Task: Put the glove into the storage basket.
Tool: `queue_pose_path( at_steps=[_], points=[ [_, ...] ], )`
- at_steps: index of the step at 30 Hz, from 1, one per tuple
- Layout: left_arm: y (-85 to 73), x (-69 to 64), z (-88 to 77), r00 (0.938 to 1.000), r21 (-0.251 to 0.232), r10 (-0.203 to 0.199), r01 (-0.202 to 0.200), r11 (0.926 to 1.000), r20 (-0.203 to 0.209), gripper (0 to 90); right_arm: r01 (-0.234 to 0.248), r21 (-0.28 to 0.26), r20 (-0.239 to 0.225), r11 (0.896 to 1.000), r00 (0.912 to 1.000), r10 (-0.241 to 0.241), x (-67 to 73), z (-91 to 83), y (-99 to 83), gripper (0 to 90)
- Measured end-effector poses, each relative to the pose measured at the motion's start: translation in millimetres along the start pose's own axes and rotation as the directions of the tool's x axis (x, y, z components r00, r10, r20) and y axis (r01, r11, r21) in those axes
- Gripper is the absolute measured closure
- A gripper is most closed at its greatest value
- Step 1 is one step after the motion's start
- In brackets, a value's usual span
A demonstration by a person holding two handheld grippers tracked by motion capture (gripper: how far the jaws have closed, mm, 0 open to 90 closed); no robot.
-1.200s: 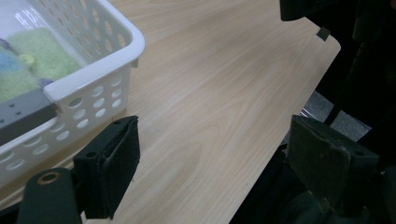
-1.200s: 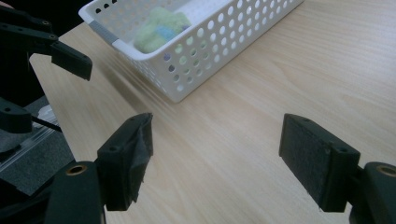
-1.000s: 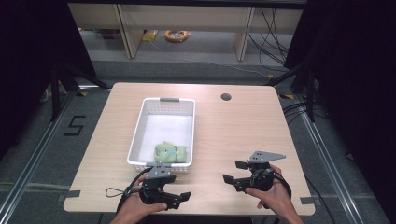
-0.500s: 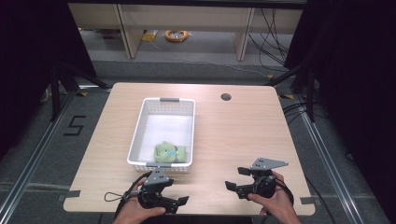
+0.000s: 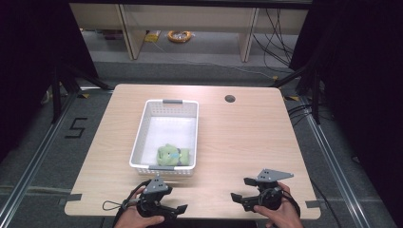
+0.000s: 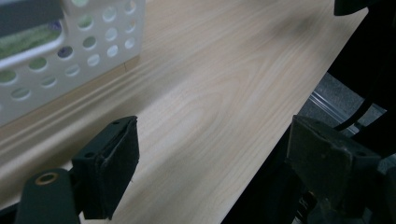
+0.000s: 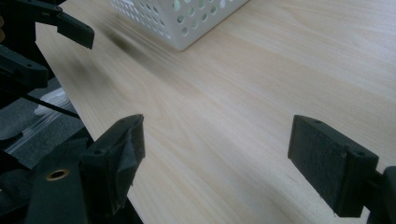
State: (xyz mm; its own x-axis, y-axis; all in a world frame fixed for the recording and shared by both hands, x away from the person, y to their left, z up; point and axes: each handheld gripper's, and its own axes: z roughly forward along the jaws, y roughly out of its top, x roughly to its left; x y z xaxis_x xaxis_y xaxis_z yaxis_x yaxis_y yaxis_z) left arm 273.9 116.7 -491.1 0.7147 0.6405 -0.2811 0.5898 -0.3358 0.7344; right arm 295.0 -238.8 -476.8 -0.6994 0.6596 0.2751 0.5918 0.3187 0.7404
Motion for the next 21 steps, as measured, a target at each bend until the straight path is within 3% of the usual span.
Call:
queue_pose_path(
  at_steps=[1, 2, 3, 7, 9, 10, 11, 12, 13, 14, 16, 18, 19, 21],
  points=[
    [-1.3, 0.0, 0.7, 1.0000, -0.003, 0.000, 0.000, 1.0000, 0.001, 16.3, 0.026, -0.002, 0.003, 1.000, 0.9997, -0.026, -1.7, 0.0, -1.4, 19.2],
    [-2.3, 0.2, 0.0, 0.9999, 0.007, 0.010, -0.010, 0.9999, -0.006, 16.3, -0.004, 0.009, 0.001, 1.000, 1.0000, 0.004, 0.9, -0.8, -2.7, 19.2],
    [-3.3, 1.5, -0.6, 0.9994, 0.027, 0.028, -0.027, 0.9993, -0.019, 16.3, 0.023, 0.001, -0.002, 1.000, 0.9997, -0.023, -0.8, 0.2, -3.5, 19.1],
    [-7.5, -1.7, 1.3, 0.9997, 0.008, 0.023, -0.023, 0.9997, -0.003, 16.3, 0.024, 0.010, 0.015, 1.000, 0.9996, -0.024, 2.8, -1.1, -8.6, 18.1],
    [-9.2, -3.5, 0.9, 0.9992, 0.019, 0.036, -0.035, 0.9992, -0.019, 16.3, 0.050, 0.019, 0.019, 0.999, 0.9986, -0.050, 1.8, -0.5, -11.3, 17.9],
    [-10.0, -2.6, 0.1, 0.9972, 0.034, 0.071, -0.071, 0.9969, -0.021, 16.3, 0.054, 0.019, 0.024, 0.998, 0.9982, -0.054, 2.4, 0.0, -13.2, 17.7],
    [-11.3, -4.6, 1.5, 0.9978, 0.016, 0.063, -0.063, 0.9979, -0.019, 16.3, 0.054, 0.029, 0.026, 0.998, 0.9982, -0.054, 3.4, 1.0, -15.4, 17.4],
    [-12.0, -4.2, 0.9, 0.9968, 0.029, 0.077, -0.077, 0.9966, -0.020, 16.3, 0.033, 0.043, 0.028, 0.999, 0.9990, -0.034, 6.2, 1.1, -17.6, 17.3],
    [-14.2, -6.4, 2.4, 0.9981, 0.020, 0.056, -0.055, 0.9983, -0.025, 16.3, 0.083, 0.040, 0.048, 0.996, 0.9953, -0.085, 3.8, 1.1, -18.0, 17.2],
    [-14.5, -5.4, 0.8, 0.9960, 0.037, 0.086, -0.085, 0.9957, -0.022, 16.3, 0.080, 0.052, 0.050, 0.995, 0.9953, -0.083, 4.5, 2.1, -20.0, 16.9],
    [-17.7, -7.7, 2.4, 0.9971, 0.018, 0.071, -0.071, 0.9973, -0.027, 16.1, 0.085, 0.058, 0.049, 0.995, 0.9949, -0.088, 5.5, 2.9, -22.2, 16.8],
    [-19.8, -6.3, 1.4, 0.9935, 0.042, 0.105, -0.103, 0.9938, -0.044, 16.1, 0.081, 0.057, 0.056, 0.995, 0.9949, -0.084, 7.0, 2.6, -24.8, 16.8],
    [-21.3, -7.3, 1.9, 0.9950, 0.038, 0.090, -0.088, 0.9954, -0.044, 16.1, 0.093, 0.060, 0.046, 0.994, 0.9944, -0.096, 6.3, 3.0, -25.5, 16.8],
    [-22.2, -8.6, 1.6, 0.9951, 0.035, 0.089, -0.087, 0.9956, -0.043, 16.1, 0.098, 0.061, 0.069, 0.993, 0.9924, -0.102, 8.2, 1.7, -27.1, 16.8]
  ],
)
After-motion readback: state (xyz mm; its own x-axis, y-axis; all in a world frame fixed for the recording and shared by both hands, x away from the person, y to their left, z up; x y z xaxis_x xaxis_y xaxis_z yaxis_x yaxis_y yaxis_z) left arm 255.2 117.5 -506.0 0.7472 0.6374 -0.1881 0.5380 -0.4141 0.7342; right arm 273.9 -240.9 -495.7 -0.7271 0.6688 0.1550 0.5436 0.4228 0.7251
